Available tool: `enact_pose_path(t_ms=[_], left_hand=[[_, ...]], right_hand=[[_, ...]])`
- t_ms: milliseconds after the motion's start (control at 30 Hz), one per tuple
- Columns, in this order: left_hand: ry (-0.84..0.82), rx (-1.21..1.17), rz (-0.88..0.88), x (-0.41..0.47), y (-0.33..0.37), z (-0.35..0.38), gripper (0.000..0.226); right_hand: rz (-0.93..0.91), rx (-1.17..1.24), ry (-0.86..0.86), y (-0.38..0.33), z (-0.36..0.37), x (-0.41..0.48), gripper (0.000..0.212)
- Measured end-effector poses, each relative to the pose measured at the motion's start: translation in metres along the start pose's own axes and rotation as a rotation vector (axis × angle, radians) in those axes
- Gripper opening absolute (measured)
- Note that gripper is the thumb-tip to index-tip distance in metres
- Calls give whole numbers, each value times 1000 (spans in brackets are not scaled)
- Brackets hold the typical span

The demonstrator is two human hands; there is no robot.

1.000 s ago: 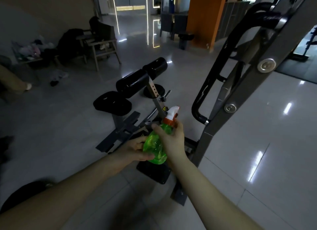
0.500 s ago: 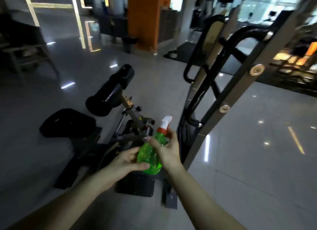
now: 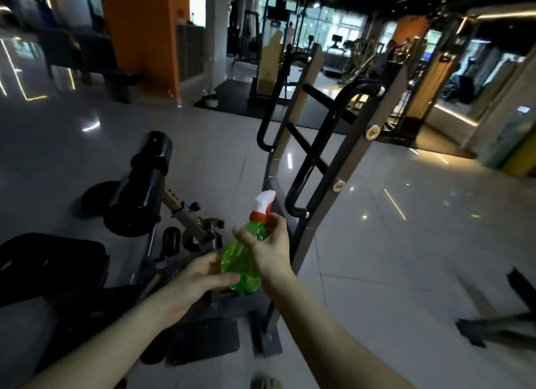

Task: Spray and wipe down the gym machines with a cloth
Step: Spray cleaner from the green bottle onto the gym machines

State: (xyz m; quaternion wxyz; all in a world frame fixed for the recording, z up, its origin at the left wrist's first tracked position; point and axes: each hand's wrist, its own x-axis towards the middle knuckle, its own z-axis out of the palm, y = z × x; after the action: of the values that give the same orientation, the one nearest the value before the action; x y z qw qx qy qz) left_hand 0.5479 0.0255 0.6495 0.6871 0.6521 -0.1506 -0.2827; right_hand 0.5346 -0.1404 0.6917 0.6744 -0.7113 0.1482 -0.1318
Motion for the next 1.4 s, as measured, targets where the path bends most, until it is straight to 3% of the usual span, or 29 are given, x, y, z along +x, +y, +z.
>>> enact_pose_path(t_ms=[133,267,433,633,933,1100,1233,1400], left_hand=[[-46,43,26,24,21,-10,54],[-54,64,87,55,49,-15,55],[-85,103,147,93,91,-15,53],[-155,124,229,122,125,-12,56],[-220,160,300,134,159,-22,52],[-191,188,228,116,156,-52,52],[-128,232,124,95,131,-90,67],[-80,301,17,53,99,-133,67]], right_hand=[[-52,-33,33,-14,3,22,90],[-127,11,68,-32,0,55,75],[-217,-41,106,-68,-3,96,82],[-330,-63,167,-106,-17,115,65],[-400,-71,264,-137,-8,120,78],[-356,-21,208,-128,21,106,72],[-304,2,99,-101,56,93,62],[-198,-21,-57,-61,108,76,64]])
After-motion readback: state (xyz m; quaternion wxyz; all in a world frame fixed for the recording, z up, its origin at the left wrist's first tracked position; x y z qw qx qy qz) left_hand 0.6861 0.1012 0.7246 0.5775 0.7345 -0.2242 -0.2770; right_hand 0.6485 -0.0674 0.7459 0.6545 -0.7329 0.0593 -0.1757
